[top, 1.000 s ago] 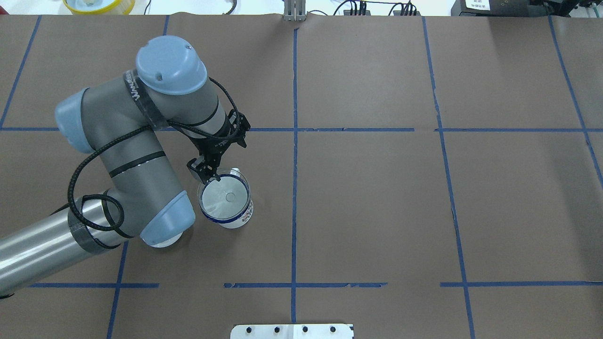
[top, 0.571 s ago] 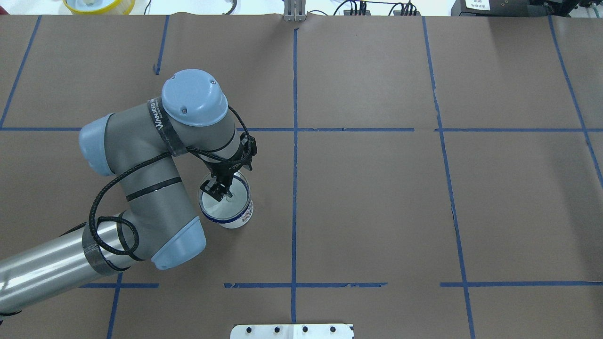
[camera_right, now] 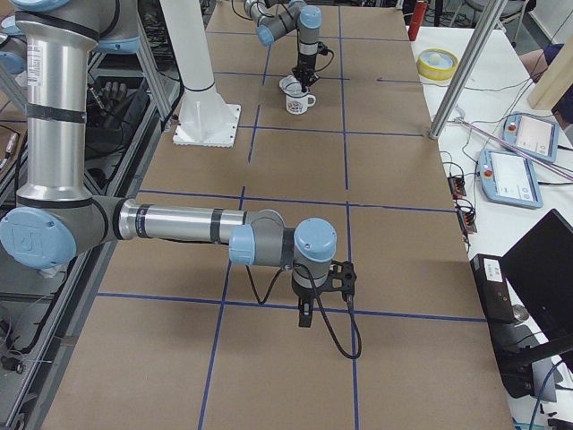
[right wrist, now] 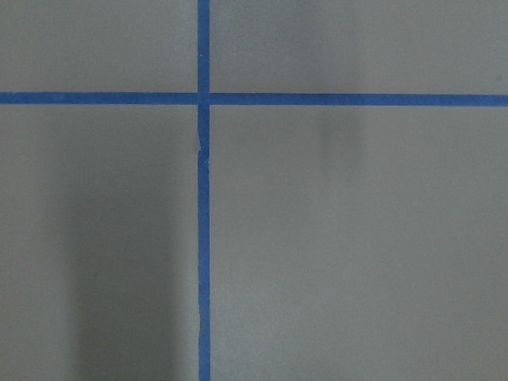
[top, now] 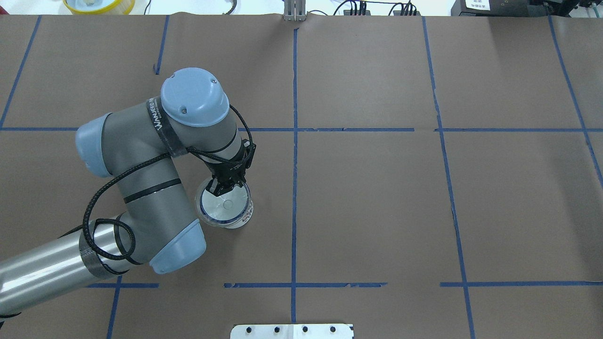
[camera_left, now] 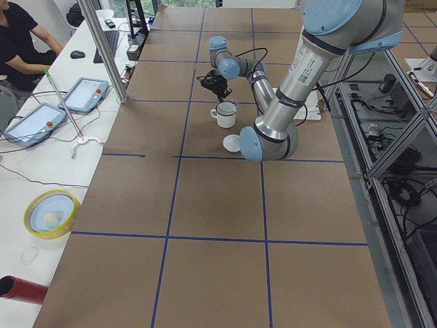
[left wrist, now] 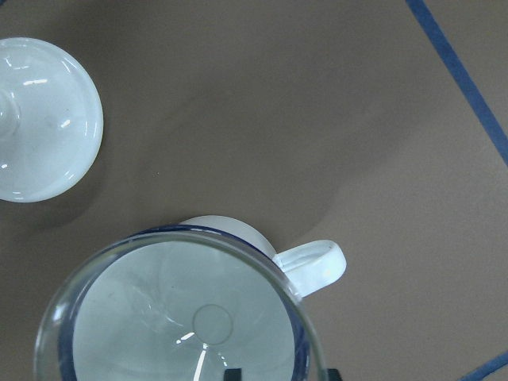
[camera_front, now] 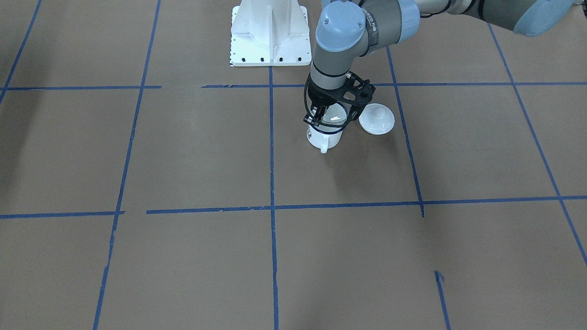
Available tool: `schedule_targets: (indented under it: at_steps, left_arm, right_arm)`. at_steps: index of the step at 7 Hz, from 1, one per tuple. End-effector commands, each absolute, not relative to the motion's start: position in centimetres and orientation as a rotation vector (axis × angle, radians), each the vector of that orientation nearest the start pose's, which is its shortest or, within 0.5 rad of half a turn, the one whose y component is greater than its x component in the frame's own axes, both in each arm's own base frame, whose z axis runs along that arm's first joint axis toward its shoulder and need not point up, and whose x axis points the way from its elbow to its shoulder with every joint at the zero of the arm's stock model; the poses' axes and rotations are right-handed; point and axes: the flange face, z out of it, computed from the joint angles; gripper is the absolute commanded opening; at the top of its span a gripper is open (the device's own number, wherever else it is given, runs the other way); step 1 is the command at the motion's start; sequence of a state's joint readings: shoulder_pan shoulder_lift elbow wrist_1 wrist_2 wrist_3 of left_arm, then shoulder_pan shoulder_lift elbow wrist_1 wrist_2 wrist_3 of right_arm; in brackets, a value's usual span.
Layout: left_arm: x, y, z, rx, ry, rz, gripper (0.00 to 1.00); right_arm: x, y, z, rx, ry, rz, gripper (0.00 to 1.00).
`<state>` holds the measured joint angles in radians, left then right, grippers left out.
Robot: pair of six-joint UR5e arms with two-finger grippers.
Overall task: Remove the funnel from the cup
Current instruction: 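Lower the left gripper and close it on the funnel stem, then lift the funnel up out of the mug with the left gripper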
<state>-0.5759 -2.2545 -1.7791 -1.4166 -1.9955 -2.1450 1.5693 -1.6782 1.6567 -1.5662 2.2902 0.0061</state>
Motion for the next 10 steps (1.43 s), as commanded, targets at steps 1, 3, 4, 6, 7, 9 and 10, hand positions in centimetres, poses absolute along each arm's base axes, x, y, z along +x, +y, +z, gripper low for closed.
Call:
schedule_targets:
  at_steps: [1,3,4,6,7,9,10]
  left_arm:
    - [48.2,-43.3,17.3,-0.364,0.796,-0.932,0.0]
    - [44.5,-43.8,13.8,-0.297,0.826,-0.977,0.0]
    - [43.0,-45.1,12.2,-0.248,0.858,-1.01,0.0]
    - [39.3,-48.5,11.4,-0.15,0.932,-1.089,0.0]
    - [37.7,-49.9,11.3,-0.099,1.03,-1.107,0.0]
    - [35.4,-52.0,18.8,0.052,1.329,-0.942,0.0]
    - [36.8,-54.7,22.9,0.082,1.36,-0.927,0.0]
  right_arm:
    - [6.7,-44.5,67.0,-0.019,-0.719,0.01,1.0]
    - [6.7,-44.5,67.0,-0.019,-0.719,0.01,1.0]
    - [6.7,-44.5,67.0,-0.019,-0.719,0.01,1.0]
    - [6.7,-44.5,67.0,-0.019,-0.719,0.01,1.0]
    - [6.7,-44.5,67.0,-0.019,-0.719,0.01,1.0]
    - [6.7,-44.5,67.0,-0.019,-0.719,0.01,1.0]
    - [6.7,-44.5,67.0,-0.019,-0.719,0.01,1.0]
